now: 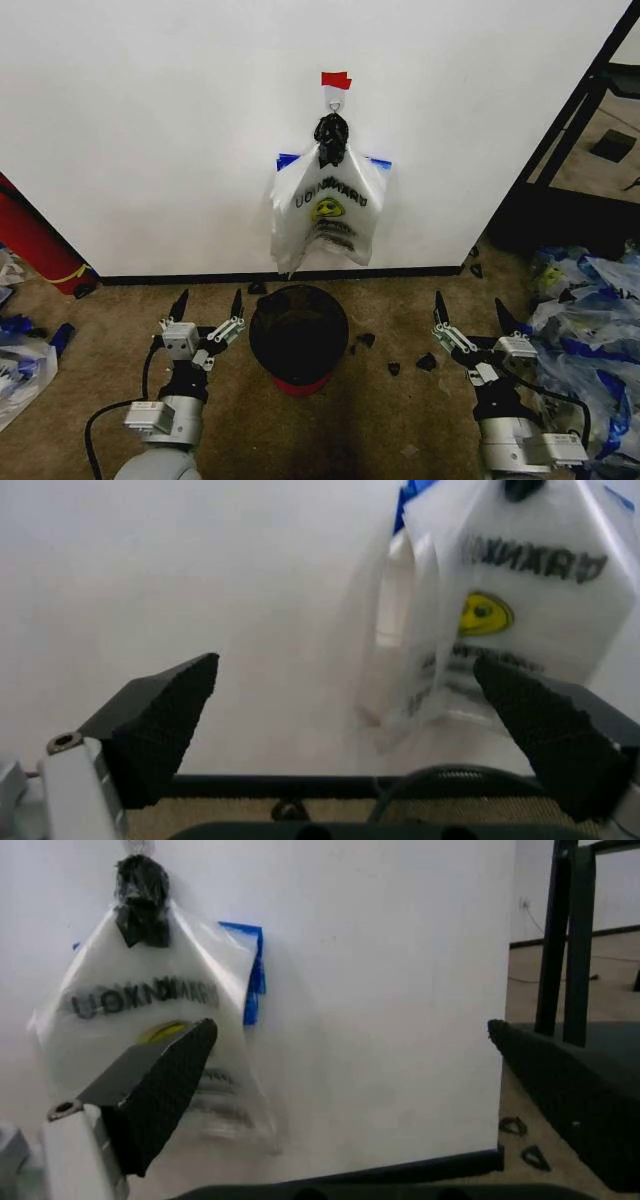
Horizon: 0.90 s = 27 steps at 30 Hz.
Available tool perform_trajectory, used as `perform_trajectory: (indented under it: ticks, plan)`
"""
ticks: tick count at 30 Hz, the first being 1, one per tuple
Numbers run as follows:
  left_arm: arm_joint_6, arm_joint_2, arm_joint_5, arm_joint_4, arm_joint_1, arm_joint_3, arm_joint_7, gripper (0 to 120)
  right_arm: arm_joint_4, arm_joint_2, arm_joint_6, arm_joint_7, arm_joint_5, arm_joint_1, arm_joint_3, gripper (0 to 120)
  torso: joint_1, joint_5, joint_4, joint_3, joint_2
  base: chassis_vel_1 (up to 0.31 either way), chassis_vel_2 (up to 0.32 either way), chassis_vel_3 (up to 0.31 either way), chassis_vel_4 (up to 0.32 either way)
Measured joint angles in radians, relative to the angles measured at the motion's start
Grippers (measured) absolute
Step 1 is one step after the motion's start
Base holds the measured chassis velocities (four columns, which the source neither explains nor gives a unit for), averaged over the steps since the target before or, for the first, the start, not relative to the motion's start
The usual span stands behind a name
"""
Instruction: Pick up the garbage bag from the wall and place it over the trash bin.
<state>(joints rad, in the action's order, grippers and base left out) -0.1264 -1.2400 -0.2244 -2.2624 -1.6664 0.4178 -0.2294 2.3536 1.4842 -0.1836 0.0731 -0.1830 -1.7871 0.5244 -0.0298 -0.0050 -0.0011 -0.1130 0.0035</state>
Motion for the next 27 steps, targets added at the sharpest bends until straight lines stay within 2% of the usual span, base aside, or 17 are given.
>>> perform_trajectory:
  ticks: [20,27]
  plan:
    - [-0.003,-0.007,0.009,0.004,-0.014,-0.003,-0.002,100,0.017,-0.005,0.000,-0.001,0.007,-0.012,-0.020,100,0.000,-0.0002,-0.0002,0.000,0.000,0.000,0.000,0.000,0.000]
    - [-0.007,-0.016,0.028,0.005,-0.022,0.007,-0.003,100,-0.073,-0.065,0.024,-0.005,-0.059,0.095,-0.068,100,0.000,0.0000,0.0000,0.000,0.000,0.000,0.000,0.000,0.000]
